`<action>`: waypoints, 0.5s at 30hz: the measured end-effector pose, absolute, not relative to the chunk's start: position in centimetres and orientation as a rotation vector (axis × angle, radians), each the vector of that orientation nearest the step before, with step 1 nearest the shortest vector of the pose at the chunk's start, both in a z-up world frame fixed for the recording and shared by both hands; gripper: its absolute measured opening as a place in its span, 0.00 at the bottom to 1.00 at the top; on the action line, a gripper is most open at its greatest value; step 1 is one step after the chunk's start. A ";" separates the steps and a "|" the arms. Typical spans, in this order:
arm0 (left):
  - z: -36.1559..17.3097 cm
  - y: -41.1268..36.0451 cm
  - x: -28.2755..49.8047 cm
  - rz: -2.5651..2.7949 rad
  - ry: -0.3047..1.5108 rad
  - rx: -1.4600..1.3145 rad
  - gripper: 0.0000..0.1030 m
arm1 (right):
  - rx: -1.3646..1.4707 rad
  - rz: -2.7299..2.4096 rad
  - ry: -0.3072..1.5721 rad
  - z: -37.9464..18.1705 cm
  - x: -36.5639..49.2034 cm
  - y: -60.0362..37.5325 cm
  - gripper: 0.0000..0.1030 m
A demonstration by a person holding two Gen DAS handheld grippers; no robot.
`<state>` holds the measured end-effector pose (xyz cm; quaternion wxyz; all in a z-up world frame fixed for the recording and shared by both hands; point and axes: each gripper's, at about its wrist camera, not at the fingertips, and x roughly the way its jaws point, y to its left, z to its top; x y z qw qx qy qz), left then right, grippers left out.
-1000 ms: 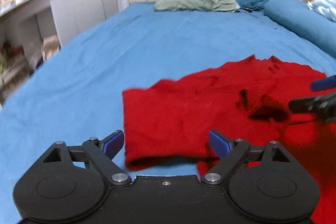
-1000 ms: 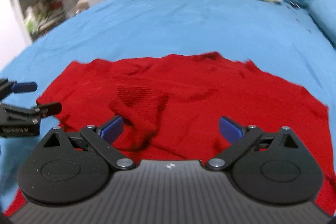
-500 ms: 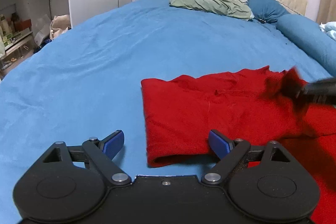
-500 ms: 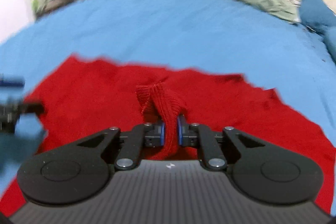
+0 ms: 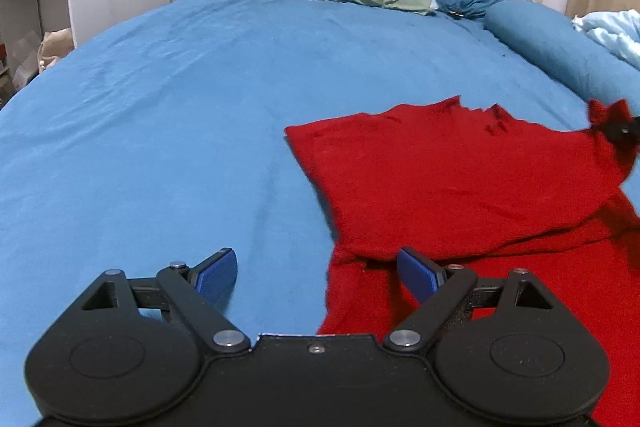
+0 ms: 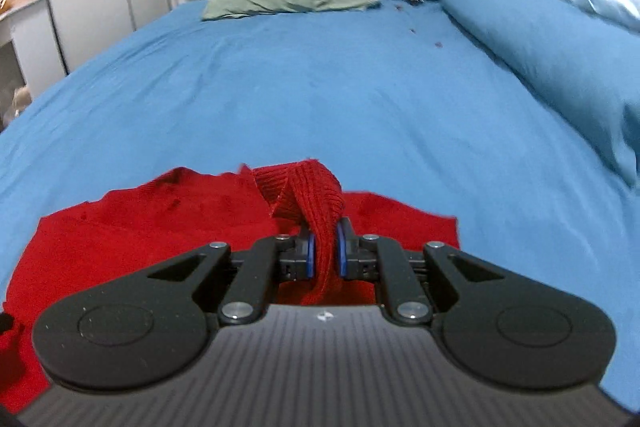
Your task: Fold small clothes
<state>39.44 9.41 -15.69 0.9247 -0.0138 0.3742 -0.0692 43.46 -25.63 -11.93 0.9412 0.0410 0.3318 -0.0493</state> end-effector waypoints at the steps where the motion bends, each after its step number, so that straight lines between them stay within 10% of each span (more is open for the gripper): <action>1: -15.9 9.4 39.5 -0.133 0.770 -0.030 0.88 | 0.099 -0.104 0.672 -12.1 43.2 -26.2 0.25; 5: -16.2 9.5 39.9 -0.115 0.779 -0.056 0.88 | 0.166 -0.082 0.672 -13.3 42.4 -27.3 0.31; 9: -14.8 9.2 39.3 -0.132 0.725 -0.056 0.88 | 0.151 -0.164 0.699 -14.7 41.7 -28.1 0.82; 15: -12.7 7.1 38.4 -0.243 0.618 -0.054 0.88 | 0.066 -0.102 0.629 -15.1 39.4 -27.0 1.00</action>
